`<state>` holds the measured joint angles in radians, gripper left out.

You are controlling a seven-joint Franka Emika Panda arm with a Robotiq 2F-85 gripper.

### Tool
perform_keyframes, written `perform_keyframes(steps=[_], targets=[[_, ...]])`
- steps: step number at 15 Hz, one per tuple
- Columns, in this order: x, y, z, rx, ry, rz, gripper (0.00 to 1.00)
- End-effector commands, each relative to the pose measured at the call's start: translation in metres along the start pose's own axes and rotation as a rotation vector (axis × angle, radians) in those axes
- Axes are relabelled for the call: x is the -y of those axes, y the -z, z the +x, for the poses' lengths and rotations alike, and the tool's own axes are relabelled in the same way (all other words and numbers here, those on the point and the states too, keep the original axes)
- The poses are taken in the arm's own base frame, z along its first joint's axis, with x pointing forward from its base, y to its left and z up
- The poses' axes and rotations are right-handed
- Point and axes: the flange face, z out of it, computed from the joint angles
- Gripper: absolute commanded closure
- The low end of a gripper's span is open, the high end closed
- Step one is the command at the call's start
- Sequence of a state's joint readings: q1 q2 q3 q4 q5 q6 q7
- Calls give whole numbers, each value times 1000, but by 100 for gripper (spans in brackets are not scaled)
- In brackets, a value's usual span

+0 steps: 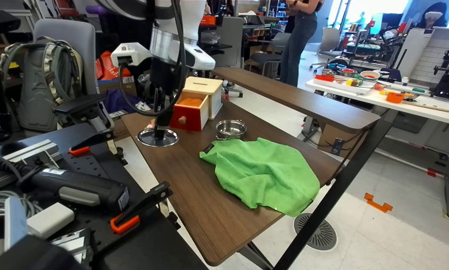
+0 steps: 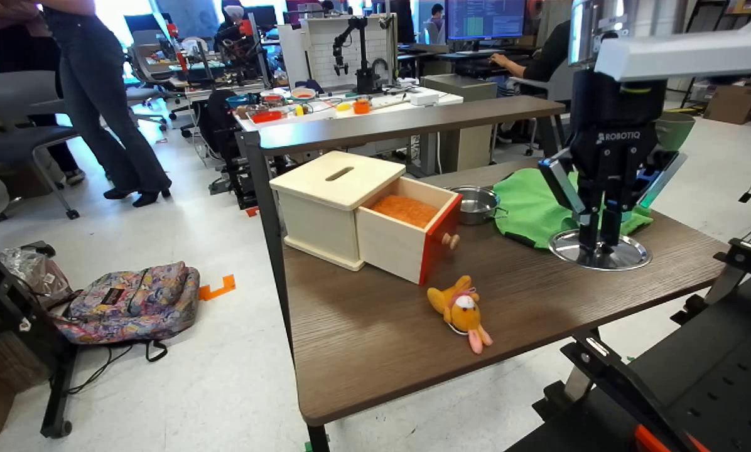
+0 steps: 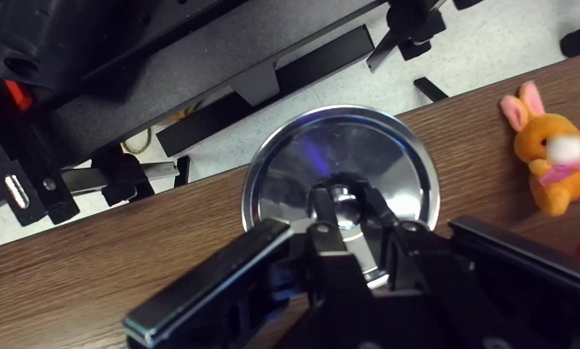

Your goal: Remove the lid from the pot and put it on the table

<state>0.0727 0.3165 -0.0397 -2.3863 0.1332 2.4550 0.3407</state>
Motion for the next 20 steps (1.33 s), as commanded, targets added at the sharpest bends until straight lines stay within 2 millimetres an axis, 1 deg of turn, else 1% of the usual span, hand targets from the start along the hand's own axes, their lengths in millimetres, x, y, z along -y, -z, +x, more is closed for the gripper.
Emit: perform_keyframes(steps=[1,4,8,14,15,16,17,18,20], targets=[[-11,-19,0,-72,19,-4,95],[-14,-36,5,-125,17,-2,95],[-18,-55,18,-176,-3,5,95],[-20,-74,29,-196,-22,4,95],[-19,-75,30,-197,-25,5,55],[-18,-73,31,-200,-27,7,53],[-17,-72,32,-199,-29,8,47],[-17,-70,32,-199,-30,11,39],[-14,-60,32,-205,-32,20,24]])
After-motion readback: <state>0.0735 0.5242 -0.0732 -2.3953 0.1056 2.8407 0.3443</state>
